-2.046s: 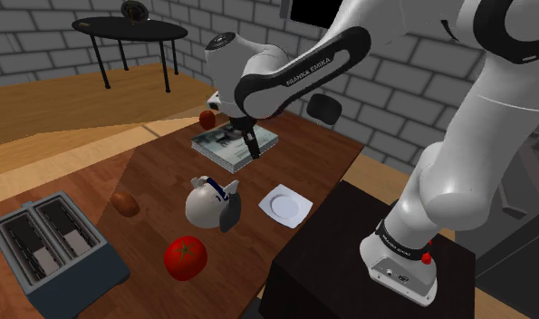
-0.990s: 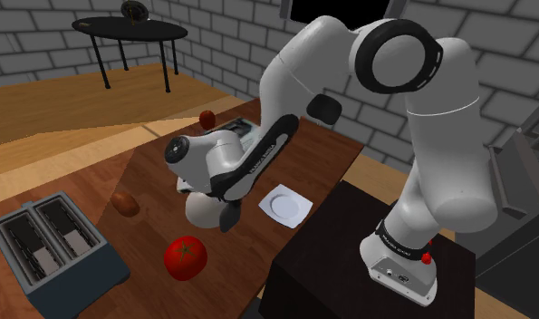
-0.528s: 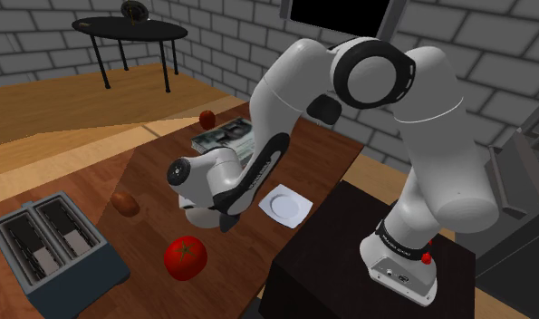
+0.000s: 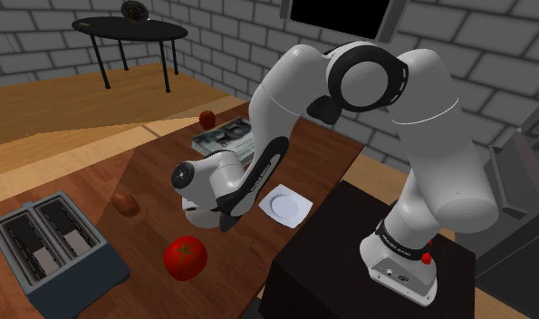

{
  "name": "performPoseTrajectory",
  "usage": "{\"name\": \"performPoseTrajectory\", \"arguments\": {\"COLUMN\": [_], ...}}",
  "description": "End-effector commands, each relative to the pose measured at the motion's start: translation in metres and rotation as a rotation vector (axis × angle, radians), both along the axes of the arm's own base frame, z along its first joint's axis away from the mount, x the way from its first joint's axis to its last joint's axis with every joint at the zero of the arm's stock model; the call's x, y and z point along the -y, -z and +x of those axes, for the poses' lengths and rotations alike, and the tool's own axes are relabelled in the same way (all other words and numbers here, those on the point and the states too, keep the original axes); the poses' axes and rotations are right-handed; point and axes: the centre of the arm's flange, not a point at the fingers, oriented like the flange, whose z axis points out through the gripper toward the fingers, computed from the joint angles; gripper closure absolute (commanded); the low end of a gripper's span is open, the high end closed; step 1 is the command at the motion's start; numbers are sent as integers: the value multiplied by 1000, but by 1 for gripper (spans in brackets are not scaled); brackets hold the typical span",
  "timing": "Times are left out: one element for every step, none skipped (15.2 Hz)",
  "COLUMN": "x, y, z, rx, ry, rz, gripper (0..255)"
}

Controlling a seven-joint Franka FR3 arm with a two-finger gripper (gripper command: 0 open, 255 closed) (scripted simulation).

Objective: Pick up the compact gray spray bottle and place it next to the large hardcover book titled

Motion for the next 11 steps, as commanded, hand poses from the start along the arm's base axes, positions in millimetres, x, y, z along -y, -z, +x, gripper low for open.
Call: {"name": "performPoseTrajectory", "arguments": {"x": [0, 0, 0, 0, 0, 0, 0, 0, 0, 0, 0], "y": [0, 0, 0, 0, 0, 0, 0, 0, 0, 0, 0], "z": [0, 0, 0, 0, 0, 0, 0, 0, 0, 0, 0], "rx": [0, 0, 0, 0, 0, 0, 0, 0, 0, 0, 0], "ry": [0, 0, 0, 0, 0, 0, 0, 0, 0, 0, 0], "rz": [0, 0, 0, 0, 0, 0, 0, 0, 0, 0, 0], "gripper": [0, 0, 255, 255, 255, 255, 255, 255, 255, 255, 255]}}
